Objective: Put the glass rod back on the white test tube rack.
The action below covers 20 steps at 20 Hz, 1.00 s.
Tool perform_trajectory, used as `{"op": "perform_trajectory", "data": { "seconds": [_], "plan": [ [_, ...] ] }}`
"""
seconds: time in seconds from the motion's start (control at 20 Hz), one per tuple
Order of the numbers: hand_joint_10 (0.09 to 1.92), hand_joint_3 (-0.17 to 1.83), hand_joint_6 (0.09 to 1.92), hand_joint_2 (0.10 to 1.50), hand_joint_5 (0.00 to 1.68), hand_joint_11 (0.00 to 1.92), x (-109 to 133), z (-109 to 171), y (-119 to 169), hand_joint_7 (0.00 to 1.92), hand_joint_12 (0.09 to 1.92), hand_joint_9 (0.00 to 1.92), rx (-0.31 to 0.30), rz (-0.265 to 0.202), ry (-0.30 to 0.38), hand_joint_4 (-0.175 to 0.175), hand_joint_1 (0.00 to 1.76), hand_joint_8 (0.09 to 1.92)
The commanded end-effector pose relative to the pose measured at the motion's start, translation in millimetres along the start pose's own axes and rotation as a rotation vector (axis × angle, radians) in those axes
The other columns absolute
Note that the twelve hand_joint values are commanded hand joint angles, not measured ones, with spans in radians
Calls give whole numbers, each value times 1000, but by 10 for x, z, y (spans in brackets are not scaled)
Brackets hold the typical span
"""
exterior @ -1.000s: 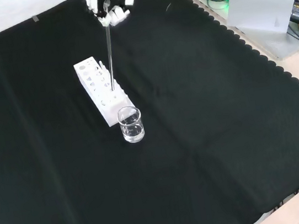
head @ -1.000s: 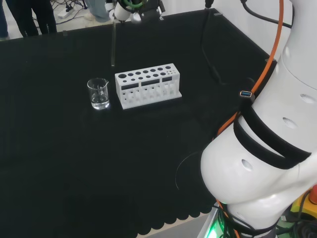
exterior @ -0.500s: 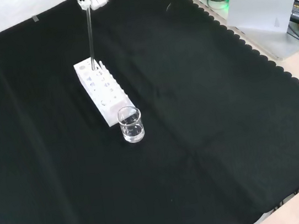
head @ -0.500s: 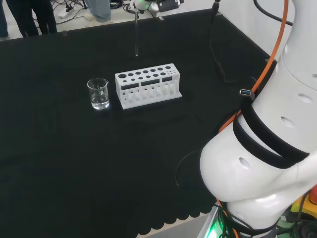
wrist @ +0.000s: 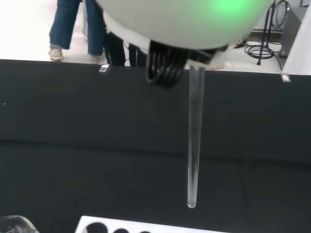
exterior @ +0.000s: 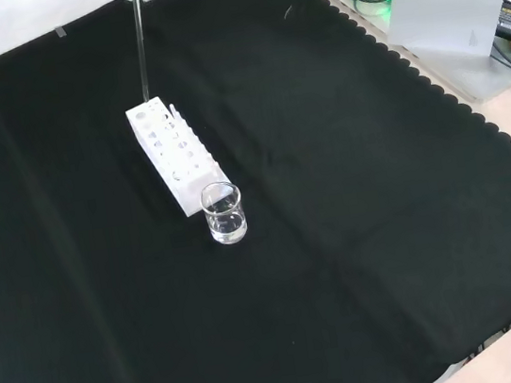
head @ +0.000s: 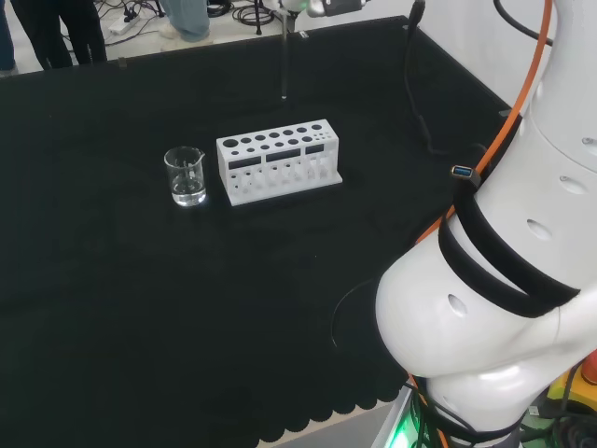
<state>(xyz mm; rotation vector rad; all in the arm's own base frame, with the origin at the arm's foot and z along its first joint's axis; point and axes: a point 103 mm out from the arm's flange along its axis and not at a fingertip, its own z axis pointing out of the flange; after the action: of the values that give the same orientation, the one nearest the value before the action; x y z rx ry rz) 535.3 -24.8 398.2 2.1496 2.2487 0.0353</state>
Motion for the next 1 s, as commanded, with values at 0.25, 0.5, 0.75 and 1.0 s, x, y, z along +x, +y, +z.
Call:
{"op": "perform_trajectory", "data": {
  "seconds": [0.25,0.5,0.75,1.0],
  "plan": [
    [715,941,691,477,1321,1709,-332,10,-83,1366,745,1750,2,36,-1,-175,1331,704],
    [715,944,693,476,1321,1709,-337,22,-82,1367,746,1751,9,37,-14,-175,1331,702],
    [720,957,522,474,1324,1705,-552,22,-128,1384,753,1749,-1,43,18,-175,1336,846],
    [720,958,502,472,1326,1704,-777,-6,-153,1386,753,1748,-1,62,9,-175,1337,859]
  ]
}}
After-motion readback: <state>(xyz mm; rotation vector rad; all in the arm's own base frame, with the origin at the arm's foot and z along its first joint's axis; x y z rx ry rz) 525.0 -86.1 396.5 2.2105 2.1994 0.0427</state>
